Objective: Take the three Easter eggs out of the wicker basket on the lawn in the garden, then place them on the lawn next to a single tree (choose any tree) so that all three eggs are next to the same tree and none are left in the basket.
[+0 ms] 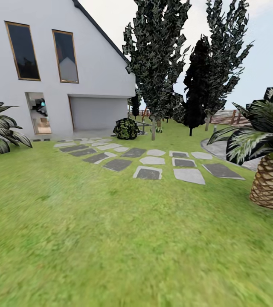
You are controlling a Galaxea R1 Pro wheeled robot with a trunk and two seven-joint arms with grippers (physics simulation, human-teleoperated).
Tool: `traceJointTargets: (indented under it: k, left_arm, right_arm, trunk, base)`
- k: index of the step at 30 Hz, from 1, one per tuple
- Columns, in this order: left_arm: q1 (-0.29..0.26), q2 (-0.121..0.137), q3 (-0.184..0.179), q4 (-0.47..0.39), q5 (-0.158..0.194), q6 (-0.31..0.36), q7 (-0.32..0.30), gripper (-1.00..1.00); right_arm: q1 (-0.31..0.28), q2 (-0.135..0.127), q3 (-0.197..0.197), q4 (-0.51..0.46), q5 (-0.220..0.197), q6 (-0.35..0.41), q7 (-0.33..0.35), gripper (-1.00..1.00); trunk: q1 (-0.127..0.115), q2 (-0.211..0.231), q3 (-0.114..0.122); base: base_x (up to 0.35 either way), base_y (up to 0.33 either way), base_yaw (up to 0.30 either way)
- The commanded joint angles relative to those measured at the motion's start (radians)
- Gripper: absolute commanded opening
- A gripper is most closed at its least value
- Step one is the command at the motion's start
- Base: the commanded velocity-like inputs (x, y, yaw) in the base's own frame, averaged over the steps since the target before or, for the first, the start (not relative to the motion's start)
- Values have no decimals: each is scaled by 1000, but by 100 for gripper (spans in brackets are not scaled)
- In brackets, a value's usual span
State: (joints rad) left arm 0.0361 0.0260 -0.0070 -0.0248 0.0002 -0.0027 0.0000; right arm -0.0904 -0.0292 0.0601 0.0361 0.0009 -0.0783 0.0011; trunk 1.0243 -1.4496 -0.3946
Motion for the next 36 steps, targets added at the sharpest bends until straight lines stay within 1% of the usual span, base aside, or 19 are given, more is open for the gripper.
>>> traceJointTargets:
  k: [1, 11, 17, 20, 36]
  left_arm:
    - [1, 0, -1, -2, -1, 0, 0, 100]
    - [1, 0, -1, -1, -2, 0, 0, 100]
    - [1, 1, -1, -2, 1, 0, 0, 100]
    - [1, 0, -1, -2, -1, 0, 0, 100]
    - [1, 1, -1, -3, 1, 0, 0, 100]
  right_arm:
    - [-2, 0, 6, 4, 0, -7, 0, 100]
    - [-2, 2, 7, 4, 0, -9, 0, 100]
    - [-2, 5, 6, 6, -2, -8, 0, 100]
    - [-2, 3, 4, 6, -6, -8, 0, 100]
    - [-2, 3, 3, 5, -9, -8, -1, 100]
  trunk:
    - [1, 0, -1]
    - [1, 0, -1]
    - [1, 0, 3]
    - [1, 0, 4]
    - [1, 0, 4]
  base:
    - [341, 0, 0]
    - [342, 0, -12]
    - [342, 0, -227]
    - [341, 0, -91]
    - [342, 0, -5]
